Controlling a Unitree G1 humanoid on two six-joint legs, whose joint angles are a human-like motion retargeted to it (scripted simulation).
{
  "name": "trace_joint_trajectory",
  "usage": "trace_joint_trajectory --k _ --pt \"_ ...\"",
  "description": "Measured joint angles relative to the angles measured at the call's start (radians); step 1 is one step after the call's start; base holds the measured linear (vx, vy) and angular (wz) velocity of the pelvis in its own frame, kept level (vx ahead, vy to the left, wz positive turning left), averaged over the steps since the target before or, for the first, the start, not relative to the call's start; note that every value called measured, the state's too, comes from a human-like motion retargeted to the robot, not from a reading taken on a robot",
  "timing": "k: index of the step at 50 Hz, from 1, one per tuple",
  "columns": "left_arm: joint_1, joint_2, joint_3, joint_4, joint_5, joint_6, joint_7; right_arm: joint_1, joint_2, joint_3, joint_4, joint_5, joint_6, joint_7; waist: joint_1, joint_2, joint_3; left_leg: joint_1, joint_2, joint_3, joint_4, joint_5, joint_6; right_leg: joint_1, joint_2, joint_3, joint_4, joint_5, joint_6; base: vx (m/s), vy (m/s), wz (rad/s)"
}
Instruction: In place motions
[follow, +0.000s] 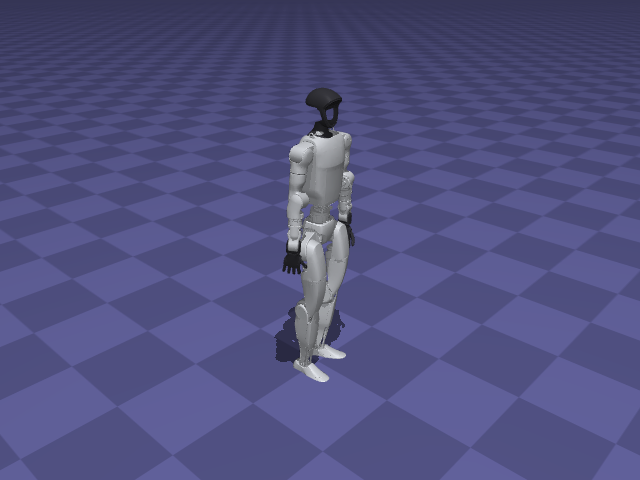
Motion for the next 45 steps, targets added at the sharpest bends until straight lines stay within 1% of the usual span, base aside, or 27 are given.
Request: trace_joint_trajectory --k 12,20,25,29,45 --pt "-0.002 -0.019 -0.016 -0.016 0.002 -0.005 -0.005 0.009 -0.019 -0.02 0.06 0.016 0.021 -0.013 0.002 0.015 -0.005 0.002 0.004 0.0 0.004 0.001 -0.005 0.007 0.003 -0.008 -0.001 -0.005 -0.008 0.0 0.0 0.0" --pt "0.006 -0.01 -0.005 0.009 0.007 -0.002 0.0 0.01 -0.005 -0.011 0.038 0.015 0.015 -0.004 0.001 0.02 -0.009 0.006 0.011 0.009 0.002 -0.002 -0.01 0.004 0.008 -0.006 0.003 -0.006 -0.012 0.0 0.0 0.0" --pt "0.01 -0.004 0.001 0.017 0.007 0.0 0.002 0.006 0.003 -0.002 0.017 0.009 0.009 0.003 -0.028 0.019 -0.007 0.006 0.006 -0.016 0.004 0.001 -0.008 -0.002 0.011 -0.032 0.006 -0.002 -0.022 0.0 -0.01 0.2" --pt "0.008 -0.003 0.001 0.015 0.008 0.001 0.003 0.003 0.004 0.004 0.007 0.003 0.004 0.003 -0.009 0.017 -0.009 0.007 0.012 0.0 0.002 -0.001 -0.011 0.001 0.009 -0.016 0.006 -0.005 -0.014 0.0 0.0 -0.13" --pt "0.006 -0.002 -0.004 0.004 0.006 -0.001 0.0 0.0 -0.003 -0.002 0.018 0.006 0.008 0.0 -0.007 0.015 -0.008 0.014 0.022 -0.001 0.009 -0.005 -0.02 0.005 0.017 -0.012 0.013 -0.01 -0.026 0.0 0.0 0.0"
